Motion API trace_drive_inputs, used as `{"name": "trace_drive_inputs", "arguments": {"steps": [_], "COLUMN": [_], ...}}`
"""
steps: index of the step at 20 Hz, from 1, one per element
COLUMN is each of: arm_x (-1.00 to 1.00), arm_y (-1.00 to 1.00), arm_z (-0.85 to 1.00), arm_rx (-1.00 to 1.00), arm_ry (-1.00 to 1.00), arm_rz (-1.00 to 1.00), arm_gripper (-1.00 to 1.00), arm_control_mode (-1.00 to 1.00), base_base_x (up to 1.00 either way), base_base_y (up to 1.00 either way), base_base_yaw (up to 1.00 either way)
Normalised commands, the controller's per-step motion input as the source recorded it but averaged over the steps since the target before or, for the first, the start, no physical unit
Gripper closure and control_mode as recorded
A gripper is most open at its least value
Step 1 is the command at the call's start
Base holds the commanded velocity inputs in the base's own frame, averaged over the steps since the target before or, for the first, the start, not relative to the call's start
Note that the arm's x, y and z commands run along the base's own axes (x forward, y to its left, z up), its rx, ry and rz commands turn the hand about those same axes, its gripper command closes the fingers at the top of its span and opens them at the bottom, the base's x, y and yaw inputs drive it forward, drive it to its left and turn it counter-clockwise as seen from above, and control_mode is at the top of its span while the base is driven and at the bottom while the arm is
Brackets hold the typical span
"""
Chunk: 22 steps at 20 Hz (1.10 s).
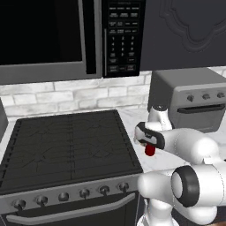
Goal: Four empty soda cans are scattered around the kitchen. Gather all the cans and cluster them next to the stove for recycling.
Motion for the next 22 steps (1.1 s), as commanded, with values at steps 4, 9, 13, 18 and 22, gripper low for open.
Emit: {"name": "trace_drive_inputs", "arguments": {"steps": [4, 9, 13, 18, 22], "arm_x": [0.14, 0.07, 0.00, 0.00, 0.00], "arm_y": [0.00, 0.00, 0.00, 0.00, 0.00], "arm_z": [-0.12, -0.16, -0.28, -0.16, 0.00], "arm_rx": [0.00, 0.00, 0.00, 0.00, 0.00], "arm_ry": [0.00, 0.00, 0.00, 0.00, 0.00], "arm_rz": [0.00, 0.00, 0.00, 0.00, 0.00], "arm_gripper": [1.00, 1.00, 1.00, 1.00, -1.00], "arm_control_mode": [-1.00, -1.00, -1.00, -1.00, -1.00], "base_base_x": [0.00, 0.00, 0.00, 0.00, 0.00], "base_base_y": [0.00, 0.00, 0.00, 0.00, 0.00], "base_base_yaw": [0.00, 0.00, 0.00, 0.00, 0.00]}}
